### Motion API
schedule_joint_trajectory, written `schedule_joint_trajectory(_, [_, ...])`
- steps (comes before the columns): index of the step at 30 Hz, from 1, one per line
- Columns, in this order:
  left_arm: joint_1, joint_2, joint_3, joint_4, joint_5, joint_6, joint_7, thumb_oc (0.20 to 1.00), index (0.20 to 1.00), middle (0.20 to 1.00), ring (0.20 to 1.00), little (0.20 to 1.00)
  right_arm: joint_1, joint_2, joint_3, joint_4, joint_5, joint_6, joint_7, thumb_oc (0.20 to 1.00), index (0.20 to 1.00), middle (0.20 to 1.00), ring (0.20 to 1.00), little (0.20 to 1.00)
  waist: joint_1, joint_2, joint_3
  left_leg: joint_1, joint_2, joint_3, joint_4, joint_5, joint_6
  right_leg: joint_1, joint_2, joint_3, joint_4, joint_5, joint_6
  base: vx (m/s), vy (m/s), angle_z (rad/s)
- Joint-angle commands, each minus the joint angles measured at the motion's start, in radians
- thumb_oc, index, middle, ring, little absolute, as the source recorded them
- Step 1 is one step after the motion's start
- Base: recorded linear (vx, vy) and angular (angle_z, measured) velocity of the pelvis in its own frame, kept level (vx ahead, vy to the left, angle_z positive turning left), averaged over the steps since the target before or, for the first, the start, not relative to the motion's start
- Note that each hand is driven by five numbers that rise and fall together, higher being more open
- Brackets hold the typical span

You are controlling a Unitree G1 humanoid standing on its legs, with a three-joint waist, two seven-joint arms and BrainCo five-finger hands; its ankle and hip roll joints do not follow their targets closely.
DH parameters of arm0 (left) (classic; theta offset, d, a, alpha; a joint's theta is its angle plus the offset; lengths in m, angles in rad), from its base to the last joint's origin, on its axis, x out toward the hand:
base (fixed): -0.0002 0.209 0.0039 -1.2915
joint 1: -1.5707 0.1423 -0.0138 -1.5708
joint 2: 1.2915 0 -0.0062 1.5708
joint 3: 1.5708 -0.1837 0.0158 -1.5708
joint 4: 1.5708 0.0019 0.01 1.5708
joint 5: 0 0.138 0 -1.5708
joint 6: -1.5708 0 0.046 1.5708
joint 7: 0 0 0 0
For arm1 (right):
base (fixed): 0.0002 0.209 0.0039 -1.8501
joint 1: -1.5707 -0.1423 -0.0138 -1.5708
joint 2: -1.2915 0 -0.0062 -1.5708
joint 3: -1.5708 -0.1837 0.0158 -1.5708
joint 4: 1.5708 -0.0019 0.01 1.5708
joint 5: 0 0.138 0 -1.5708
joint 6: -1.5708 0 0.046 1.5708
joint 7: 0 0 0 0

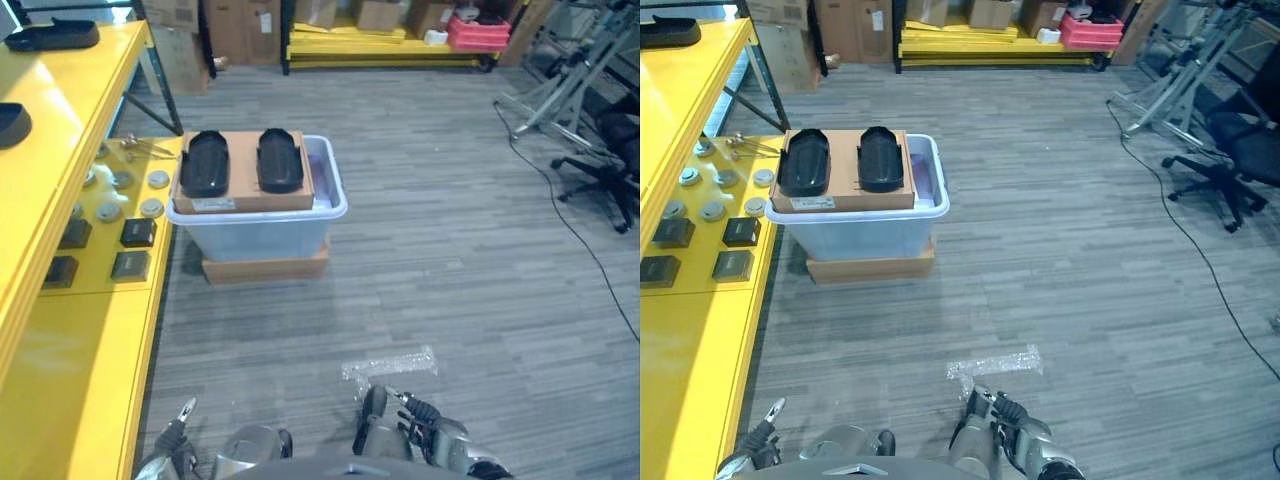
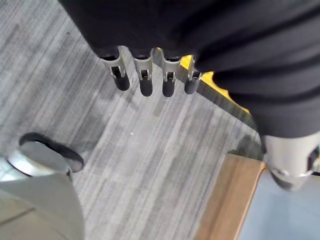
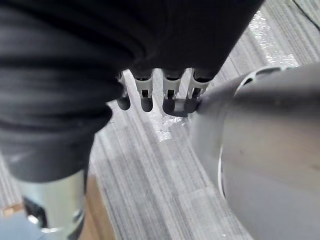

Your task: Move parts from the plastic box to the shelf.

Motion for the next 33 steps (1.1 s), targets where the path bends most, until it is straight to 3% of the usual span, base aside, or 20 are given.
schedule_joint_trajectory(1, [0.063,0.054,-0.028,-0.009,0.019,-0.032,-0.015,1.000,1.000,1.000,1.000,1.000,-0.044,-0.011,-0.019,-0.001,0.030,-0.006,0.003,1.000,1.000,1.000,1.000,1.000,0.043,-0.047,-0.041,-0.080,0.092,0.059,0.154,-0.036,-0.006,0.079,-0.059,0.027,-0.159,0.104,0.079,0.69,-0.203,1.05])
schedule_joint_trajectory(5, [0.069,0.036,-0.026,-0.004,0.056,-0.030,-0.025,1.000,1.000,1.000,1.000,1.000,-0.054,-0.035,-0.003,0.049,0.020,-0.015,0.022,1.000,1.000,1.000,1.000,1.000,0.042,-0.041,-0.089,-0.035,0.201,0.083,0.222,0.091,-0.071,0.121,0.001,-0.016,-0.121,0.066,0.022,0.49,-0.154,0.63])
schedule_joint_trajectory(7, [0.068,0.028,-0.037,-0.005,0.053,-0.033,-0.016,1.000,1.000,1.000,1.000,1.000,-0.047,-0.050,0.000,0.055,0.031,-0.013,0.013,1.000,1.000,1.000,1.000,1.000,0.038,-0.042,-0.098,-0.068,0.237,0.096,0.314,0.164,-0.092,0.145,0.027,-0.039,-0.127,0.052,-0.011,0.40,-0.193,0.27])
schedule_joint_trajectory(8, [0.062,0.023,-0.042,-0.006,0.034,-0.014,-0.007,1.000,1.000,1.000,1.000,1.000,-0.037,-0.070,-0.018,0.073,0.035,-0.020,0.007,1.000,1.000,1.000,1.000,1.000,0.034,-0.029,-0.097,-0.125,0.269,0.109,0.420,0.211,-0.111,0.181,0.063,-0.076,-0.147,0.035,-0.045,0.41,-0.183,0.24])
schedule_joint_trajectory(10, [0.052,0.022,-0.041,0.001,0.039,-0.012,-0.003,1.000,1.000,1.000,1.000,1.000,-0.030,-0.079,-0.031,0.082,0.042,-0.021,0.003,1.000,1.000,1.000,1.000,1.000,0.033,-0.025,-0.090,-0.166,0.239,0.104,0.420,0.210,-0.109,0.191,0.074,-0.086,-0.163,0.033,-0.047,0.34,-0.076,0.36])
schedule_joint_trajectory(12, [0.029,0.031,-0.043,0.013,0.017,-0.021,-0.004,1.000,1.000,1.000,1.000,1.000,-0.018,-0.073,-0.057,0.111,0.026,-0.037,0.001,1.000,1.000,1.000,1.000,1.000,0.022,-0.014,-0.073,-0.138,0.195,0.152,0.230,0.181,-0.101,0.204,0.083,-0.112,-0.189,0.032,-0.032,0.31,0.056,0.22])
schedule_joint_trajectory(14, [0.015,0.039,-0.045,0.010,0.004,-0.019,0.002,1.000,1.000,1.000,1.000,1.000,-0.008,-0.065,-0.071,0.129,0.018,-0.045,0.001,1.000,1.000,1.000,1.000,1.000,0.023,-0.003,-0.065,-0.121,0.175,0.195,0.030,0.214,-0.107,0.236,0.090,-0.134,-0.218,0.038,-0.016,0.26,0.135,0.13])
schedule_joint_trajectory(15, [0.001,0.039,-0.045,0.004,-0.014,-0.009,0.010,1.000,1.000,1.000,1.000,1.000,0.001,-0.060,-0.083,0.143,0.003,-0.055,-0.001,1.000,1.000,1.000,1.000,1.000,0.035,0.007,-0.058,-0.158,0.159,0.214,-0.116,0.278,-0.118,0.280,0.099,-0.134,-0.238,0.029,-0.002,0.25,0.153,0.50])
schedule_joint_trajectory(16, [0.001,0.039,-0.044,0.002,-0.017,-0.008,0.012,1.000,1.000,1.000,1.000,1.000,0.002,-0.060,-0.084,0.144,0.002,-0.057,0.000,1.000,1.000,1.000,1.000,1.000,0.037,0.009,-0.056,-0.163,0.159,0.216,-0.134,0.290,-0.119,0.285,0.101,-0.133,-0.238,0.028,-0.001,0.31,0.175,0.45])
schedule_joint_trajectory(17, [0.000,0.037,-0.036,-0.005,-0.023,-0.008,0.021,1.000,1.000,1.000,1.000,1.000,0.011,-0.056,-0.086,0.147,-0.002,-0.065,-0.001,1.000,1.000,1.000,1.000,1.000,0.049,0.021,-0.051,-0.204,0.163,0.223,-0.219,0.363,-0.131,0.312,0.114,-0.126,-0.238,0.028,0.006,0.24,0.111,0.13])
schedule_joint_trajectory(19, [0.006,0.035,-0.017,-0.022,-0.022,-0.008,0.029,1.000,1.000,1.000,1.000,1.000,0.030,-0.055,-0.076,0.126,-0.004,-0.072,-0.002,1.000,1.000,1.000,1.000,1.000,0.061,0.033,-0.044,-0.264,0.191,0.239,-0.283,0.451,-0.156,0.357,0.139,-0.126,-0.236,0.011,0.008,0.40,0.120,-0.09])
schedule_joint_trajectory(20, [0.008,0.036,-0.007,-0.029,-0.022,-0.009,0.037,1.000,1.000,1.000,1.000,1.000,0.038,-0.057,-0.069,0.112,-0.001,-0.079,0.002,1.000,1.000,1.000,1.000,1.000,0.064,0.033,-0.037,-0.280,0.198,0.242,-0.290,0.463,-0.160,0.372,0.145,-0.132,-0.230,0.001,0.006,0.39,0.105,-0.26])
schedule_joint_trajectory(25, [0.027,0.033,0.038,-0.025,0.002,-0.038,0.031,1.000,1.000,1.000,1.000,1.000,0.040,-0.055,-0.035,0.031,0.023,-0.070,-0.013,1.000,1.000,1.000,1.000,1.000,0.080,0.018,-0.037,-0.301,0.190,0.249,-0.260,0.448,-0.138,0.376,0.154,-0.143,-0.165,-0.062,-0.011,0.24,0.122,-0.44])
schedule_joint_trajectory(27, [0.030,0.032,0.044,-0.013,-0.003,-0.048,0.042,1.000,1.000,1.000,1.000,1.000,0.024,-0.053,-0.035,0.030,0.044,-0.066,-0.008,1.000,1.000,1.000,1.000,1.000,0.099,0.007,-0.046,-0.296,0.148,0.219,-0.204,0.386,-0.101,0.399,0.154,-0.121,-0.099,-0.129,-0.030,0.39,0.229,-0.80])
schedule_joint_trajectory(31, [0.028,0.046,0.018,-0.014,0.012,-0.064,0.027,1.000,1.000,1.000,1.000,1.000,0.013,-0.032,-0.036,0.033,0.061,-0.096,0.000,1.000,1.000,1.000,1.000,1.000,0.109,0.000,-0.072,-0.245,0.080,0.202,-0.215,0.331,-0.037,0.401,0.155,-0.111,0.029,-0.207,-0.030,0.26,0.203,-0.25])
schedule_joint_trajectory(33, [0.030,0.051,0.003,-0.010,0.013,-0.069,0.019,1.000,1.000,1.000,1.000,1.000,0.009,-0.019,-0.037,0.025,0.078,-0.105,-0.012,1.000,1.000,1.000,1.000,1.000,0.103,0.003,-0.076,-0.224,0.040,0.192,-0.220,0.307,0.005,0.343,0.130,-0.103,0.202,-0.175,-0.001,0.21,0.254,-0.10])
